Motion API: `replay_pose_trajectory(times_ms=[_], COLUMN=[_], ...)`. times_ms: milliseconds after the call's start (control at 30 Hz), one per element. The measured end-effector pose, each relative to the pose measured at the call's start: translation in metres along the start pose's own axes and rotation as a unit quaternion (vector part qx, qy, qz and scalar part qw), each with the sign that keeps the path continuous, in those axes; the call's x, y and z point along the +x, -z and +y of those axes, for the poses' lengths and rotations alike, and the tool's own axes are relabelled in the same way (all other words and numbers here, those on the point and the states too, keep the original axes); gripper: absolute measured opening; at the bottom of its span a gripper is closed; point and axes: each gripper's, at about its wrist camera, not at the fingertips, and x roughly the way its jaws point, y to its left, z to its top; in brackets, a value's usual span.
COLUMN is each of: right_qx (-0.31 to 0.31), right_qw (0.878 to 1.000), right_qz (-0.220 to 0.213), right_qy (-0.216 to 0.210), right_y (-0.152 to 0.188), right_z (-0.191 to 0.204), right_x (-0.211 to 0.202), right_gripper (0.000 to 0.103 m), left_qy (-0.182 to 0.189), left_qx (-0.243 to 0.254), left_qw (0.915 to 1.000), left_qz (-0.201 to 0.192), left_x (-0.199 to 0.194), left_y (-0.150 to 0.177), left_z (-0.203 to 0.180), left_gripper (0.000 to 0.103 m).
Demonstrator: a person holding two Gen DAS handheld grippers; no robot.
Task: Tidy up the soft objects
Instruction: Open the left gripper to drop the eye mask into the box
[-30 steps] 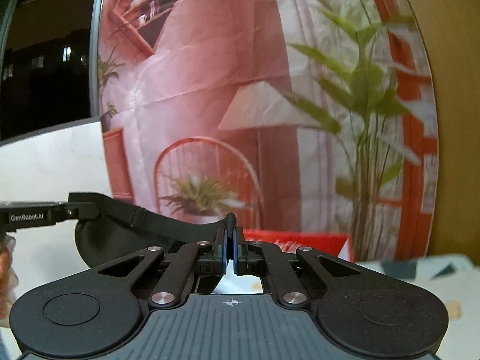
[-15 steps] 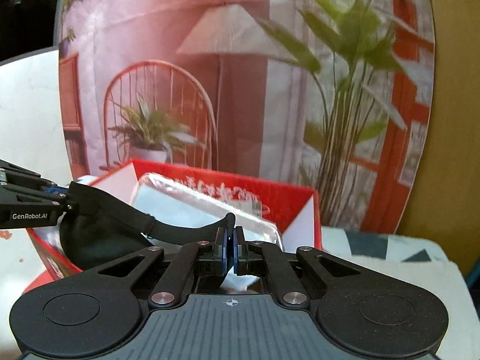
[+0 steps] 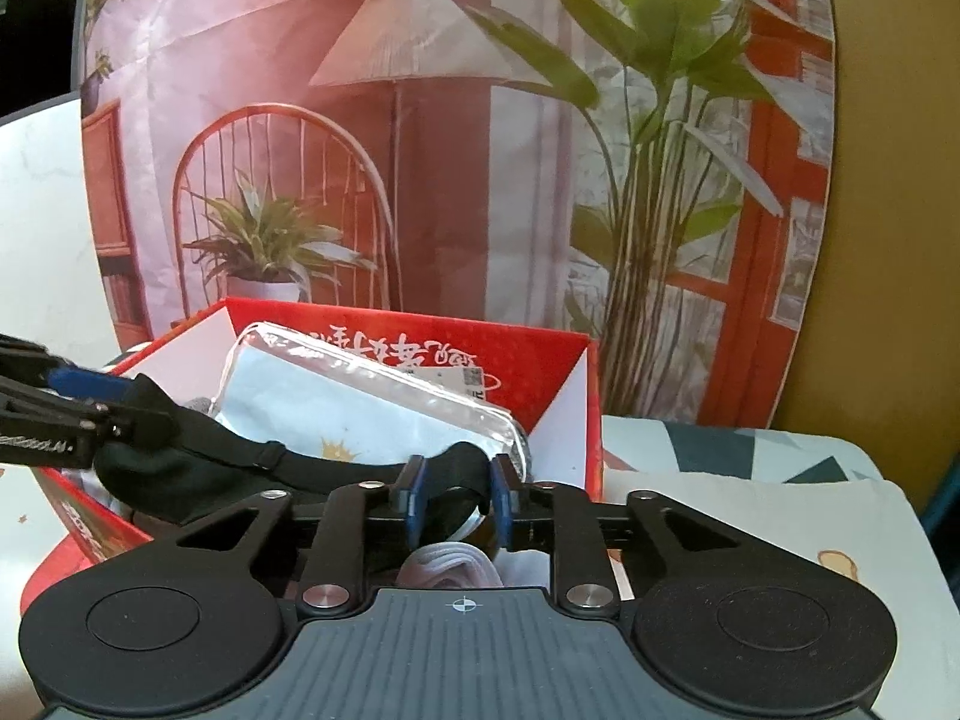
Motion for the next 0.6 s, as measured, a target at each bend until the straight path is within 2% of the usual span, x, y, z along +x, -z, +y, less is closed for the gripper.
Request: replay_pose_trajectory(times_ms=[33, 67, 100, 167, 200, 267, 300, 467, 600], right_qx=[0.002, 0.006, 0.01, 0.017, 0.02, 0.028, 0.032, 0.051, 0.061], right_qw=[1.0, 1.0, 1.0, 1.0, 1.0, 0.999, 0.999, 0.998, 0.997], right_qz=[-0.002, -0.006, -0.009, -0.014, -0.015, -0.021, -0.025, -0.034, -0.04], right_qy=[0.001, 0.001, -0.002, -0.008, -0.008, -0.01, -0.013, -0.015, -0.002], right_y=[0.0, -0.001, -0.002, -0.004, -0.006, -0.009, -0.011, -0.021, -0.027], right_z=[0.001, 0.001, 0.002, 0.003, 0.004, 0.007, 0.008, 0.015, 0.022], right_x=[-0.003, -0.007, -0.011, -0.019, -0.023, -0.032, -0.037, -0.06, -0.077], right_gripper=[0.038, 0.05, 0.056, 0.072, 0.076, 0.099, 0.103, 0.103, 0.103], left_qy=[0.003, 0.006, 0.012, 0.01, 0.007, 0.0, -0.006, -0.054, -0.054], left_qx=[0.0, -0.004, -0.01, -0.024, -0.03, -0.039, -0.043, -0.066, -0.09], left_qw=[1.0, 1.0, 0.9999, 0.9997, 0.9995, 0.9992, 0.999, 0.996, 0.9934], left_qz=[-0.001, -0.003, -0.005, -0.006, -0.004, -0.01, -0.016, -0.027, -0.046], left_x=[-0.005, -0.009, -0.013, -0.023, -0.027, -0.038, -0.045, -0.075, -0.1], left_y=[0.0, -0.001, -0.001, -0.002, -0.002, -0.001, -0.001, -0.002, -0.002], left_z=[0.0, 0.0, 0.002, 0.005, 0.006, 0.009, 0.01, 0.017, 0.026], left_gripper=[0.093, 0.097, 0.103, 0.103, 0.103, 0.103, 0.103, 0.103, 0.103])
